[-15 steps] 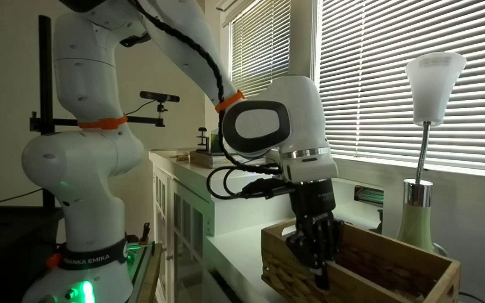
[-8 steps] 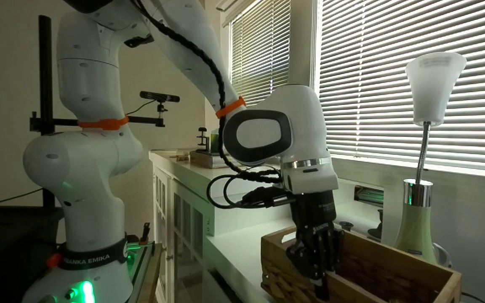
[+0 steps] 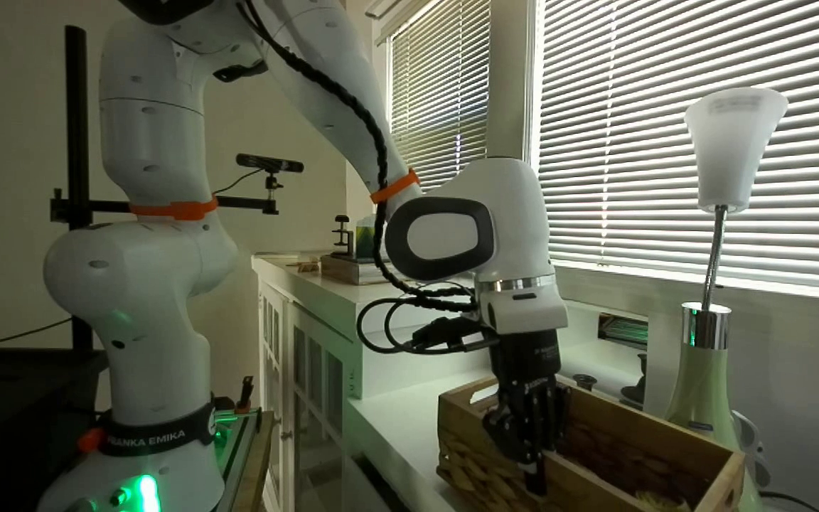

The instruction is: Move the basket to the right

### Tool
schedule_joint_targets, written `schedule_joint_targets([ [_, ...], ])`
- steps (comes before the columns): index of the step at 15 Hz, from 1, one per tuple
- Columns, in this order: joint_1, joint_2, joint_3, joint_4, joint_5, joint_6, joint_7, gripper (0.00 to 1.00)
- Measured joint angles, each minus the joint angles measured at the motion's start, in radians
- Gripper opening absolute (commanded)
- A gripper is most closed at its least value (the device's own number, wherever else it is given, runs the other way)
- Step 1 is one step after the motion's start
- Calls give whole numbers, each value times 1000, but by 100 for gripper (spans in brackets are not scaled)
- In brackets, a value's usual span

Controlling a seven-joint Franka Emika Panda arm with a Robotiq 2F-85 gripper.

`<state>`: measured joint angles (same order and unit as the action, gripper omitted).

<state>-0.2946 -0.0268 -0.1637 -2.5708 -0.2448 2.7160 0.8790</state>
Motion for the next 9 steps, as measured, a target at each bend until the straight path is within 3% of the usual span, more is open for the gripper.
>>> schedule_joint_targets([
  [3, 9, 6, -2, -1, -10, -1, 10, 4],
  [4, 10, 7, -2, 0, -14, -1, 13, 39],
  [6, 12, 8, -3, 0, -28, 0, 28, 47],
  [9, 23, 0, -3, 10, -38, 0, 51, 69],
])
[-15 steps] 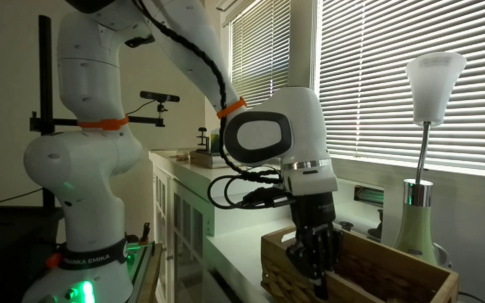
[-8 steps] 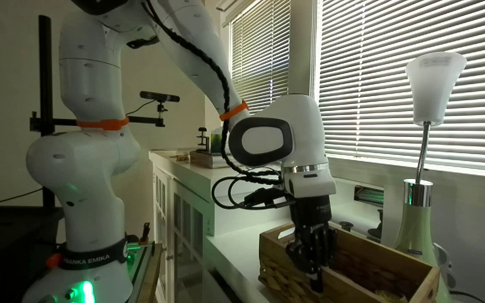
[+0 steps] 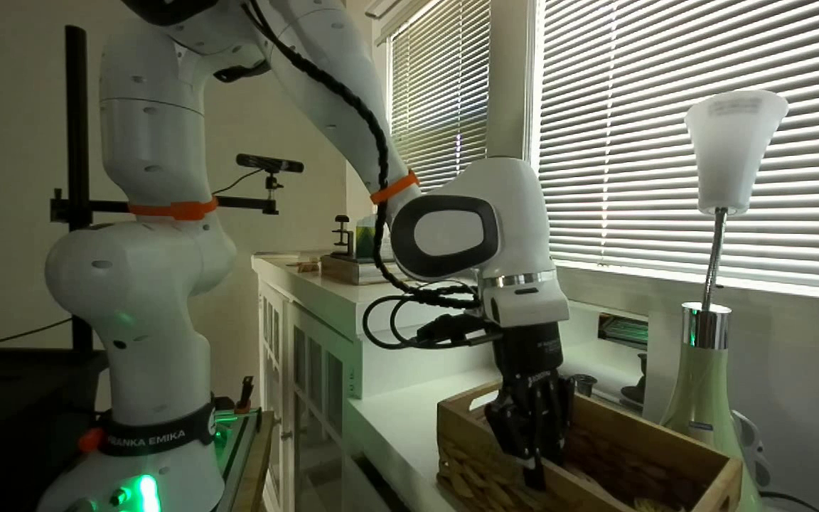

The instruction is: Move the basket to the right

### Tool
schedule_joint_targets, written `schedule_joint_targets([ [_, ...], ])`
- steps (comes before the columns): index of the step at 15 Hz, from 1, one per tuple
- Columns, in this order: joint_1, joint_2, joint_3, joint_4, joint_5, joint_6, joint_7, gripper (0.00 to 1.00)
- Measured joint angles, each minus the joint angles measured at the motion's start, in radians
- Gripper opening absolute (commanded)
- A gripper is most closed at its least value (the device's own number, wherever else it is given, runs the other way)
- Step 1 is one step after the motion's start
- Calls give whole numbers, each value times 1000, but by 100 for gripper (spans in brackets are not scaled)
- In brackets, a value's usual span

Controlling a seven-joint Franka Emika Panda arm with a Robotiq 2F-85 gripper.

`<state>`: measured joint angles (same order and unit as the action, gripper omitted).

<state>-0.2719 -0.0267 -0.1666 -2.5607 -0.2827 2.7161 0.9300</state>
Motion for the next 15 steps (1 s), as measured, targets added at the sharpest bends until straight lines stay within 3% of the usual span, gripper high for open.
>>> schedule_joint_targets([
  [4, 20, -60, 10, 9, 9, -45, 26, 99],
  [11, 53, -225, 53, 109, 128, -350, -67, 100],
  [15, 55, -246, 52, 198, 174, -517, -176, 100],
])
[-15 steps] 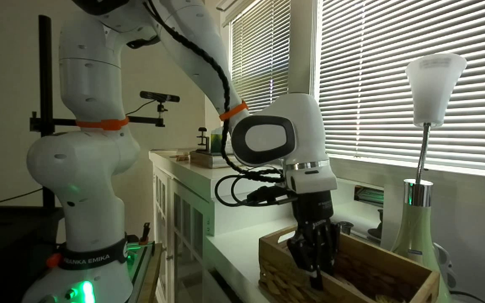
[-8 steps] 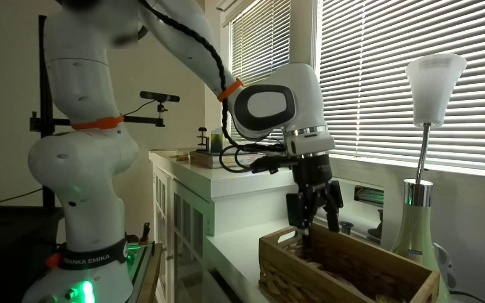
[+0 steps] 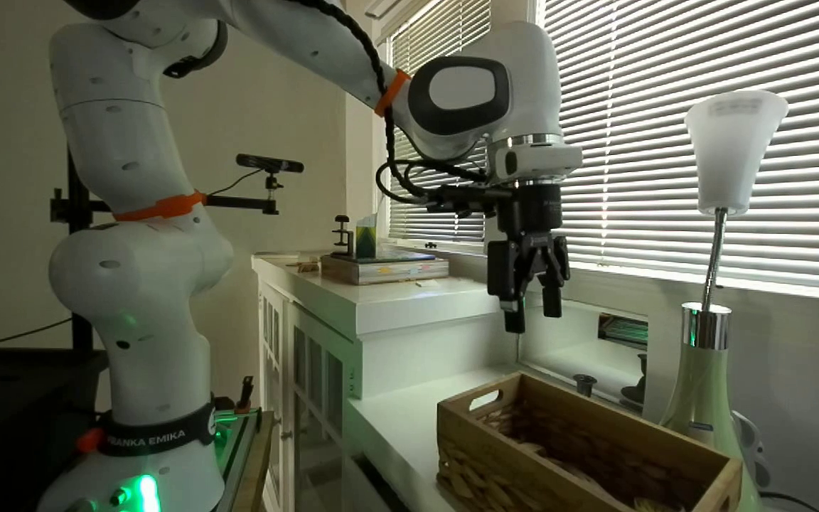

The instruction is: Move the basket to the right

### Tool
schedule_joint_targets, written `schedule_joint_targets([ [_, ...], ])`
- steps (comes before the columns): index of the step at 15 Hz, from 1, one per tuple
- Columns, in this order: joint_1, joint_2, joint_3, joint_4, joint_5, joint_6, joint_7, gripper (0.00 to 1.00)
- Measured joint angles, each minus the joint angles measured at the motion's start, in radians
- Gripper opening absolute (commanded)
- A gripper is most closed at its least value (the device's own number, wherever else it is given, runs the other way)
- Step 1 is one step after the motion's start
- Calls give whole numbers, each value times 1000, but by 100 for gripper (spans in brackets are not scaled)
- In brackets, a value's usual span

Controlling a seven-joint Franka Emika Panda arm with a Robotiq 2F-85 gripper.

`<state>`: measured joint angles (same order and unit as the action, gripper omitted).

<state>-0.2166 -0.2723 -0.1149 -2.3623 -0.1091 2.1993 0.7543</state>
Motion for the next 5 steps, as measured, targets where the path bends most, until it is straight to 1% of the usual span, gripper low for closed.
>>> schedule_joint_targets([
  [5, 0, 7, 0, 4, 2, -4, -11, 100],
])
